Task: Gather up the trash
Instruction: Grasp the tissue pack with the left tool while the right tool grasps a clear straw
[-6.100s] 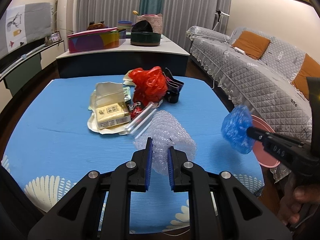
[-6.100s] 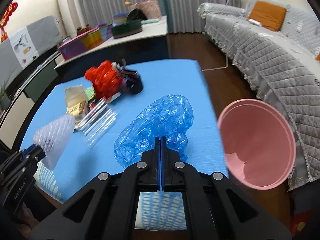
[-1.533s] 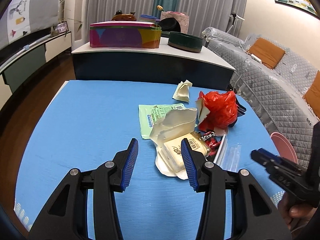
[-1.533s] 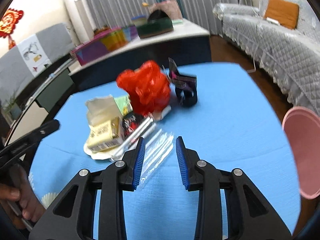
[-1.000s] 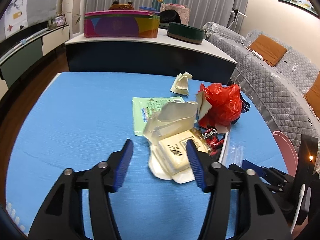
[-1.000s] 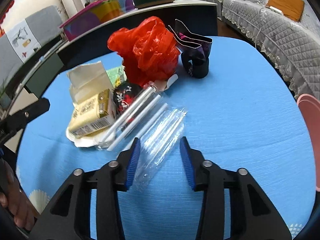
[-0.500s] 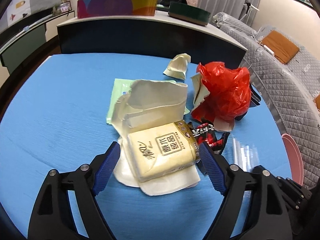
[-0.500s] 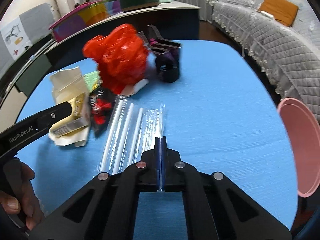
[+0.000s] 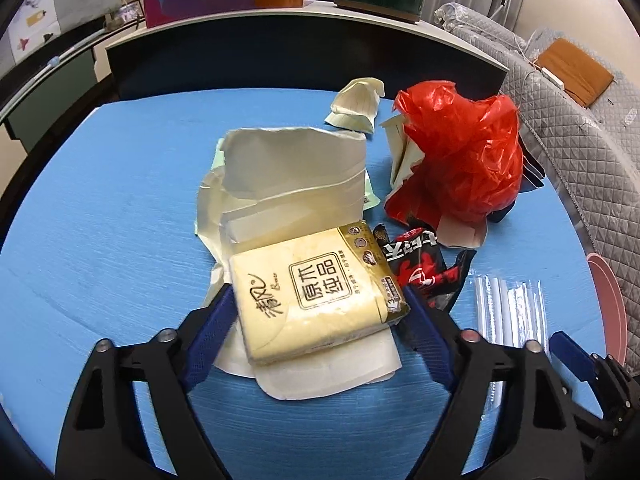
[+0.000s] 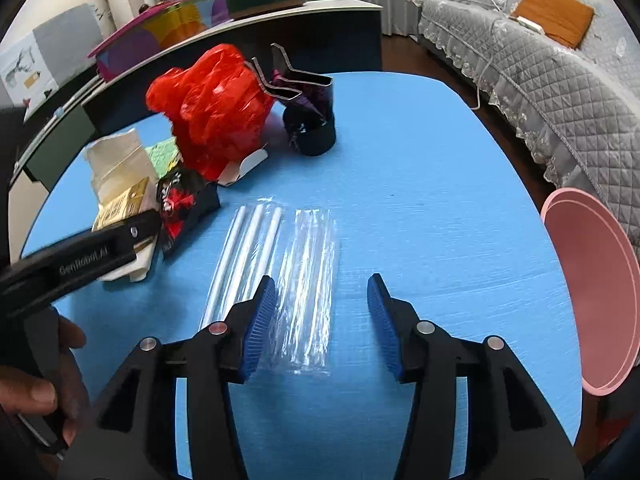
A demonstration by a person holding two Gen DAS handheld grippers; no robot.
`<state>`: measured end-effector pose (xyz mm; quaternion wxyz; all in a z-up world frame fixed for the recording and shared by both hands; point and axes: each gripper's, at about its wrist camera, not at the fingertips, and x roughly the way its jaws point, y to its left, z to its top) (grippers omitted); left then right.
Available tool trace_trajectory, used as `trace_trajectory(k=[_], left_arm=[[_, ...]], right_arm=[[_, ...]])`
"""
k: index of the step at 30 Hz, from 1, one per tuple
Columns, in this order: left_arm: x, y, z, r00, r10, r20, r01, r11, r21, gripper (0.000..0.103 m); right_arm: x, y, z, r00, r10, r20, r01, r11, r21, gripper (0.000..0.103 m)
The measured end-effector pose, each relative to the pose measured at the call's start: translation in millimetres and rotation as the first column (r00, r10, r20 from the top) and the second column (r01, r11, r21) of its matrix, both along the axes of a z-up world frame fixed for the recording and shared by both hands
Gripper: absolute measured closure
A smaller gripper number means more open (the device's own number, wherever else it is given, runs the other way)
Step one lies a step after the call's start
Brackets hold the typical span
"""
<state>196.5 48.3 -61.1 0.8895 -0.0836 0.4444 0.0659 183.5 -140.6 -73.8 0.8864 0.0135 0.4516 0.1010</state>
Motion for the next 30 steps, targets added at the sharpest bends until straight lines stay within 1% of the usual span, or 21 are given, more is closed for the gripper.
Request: trace_trajectory(k=[3,5,7,8,10,11,15,24,30], left_arm=[[-3,3,1,1.000,0.008,0.004,-0.008,1.000,0.010,0.026],[-5,7,2,1.000,0.017,0.010,-0.017,1.000,0.020,0.027],[-7,11,6,1.000,0.022,0.022,-0.023,0.999,0.027,0.027],[-8,12,8,0.999,0.024,0.029,-0.025,0.999,0.029,0.027],[-10,13,12,0.999,0.024,0.041,-0.026,0.999,0.030,0.027],[-12,13,14,0.999,0.022,0.047,-0.023,0.999,0.029,0.027],[-19,12,22,0.997,0.003,0.075,-0.006,0.999,0.040,0.027],[-35,7,38,0.992,-0.015,0.127,0.008,0.998,0.056,0.027],[-46,-5,46,0.986,-0.046,0.160,0.036,0.997,0.066,0.027]], right_arm=[[-2,2,1,1.000,0.004,0.007,-0.004,1.000,0.002,0.056],[-3,2,2,1.000,0.002,0.006,-0.002,1.000,0.002,0.061],[-2,5,0,1.000,0.011,-0.003,-0.011,1.000,-0.010,0.068],[-4,7,0,1.000,0.015,0.007,-0.015,0.999,-0.038,0.072],[-6,10,0,0.999,0.030,0.012,-0.030,0.998,-0.059,0.095],[-6,10,0,0.999,0.038,0.010,-0.038,0.998,-0.053,0.097],[-11,8,5,0.999,0.038,0.024,-0.037,0.998,-0.045,0.101],[-29,-9,38,0.991,0.011,0.136,-0.011,1.000,-0.004,0.101],[-44,-22,55,0.982,0.003,0.191,-0.003,1.000,-0.001,0.101]])
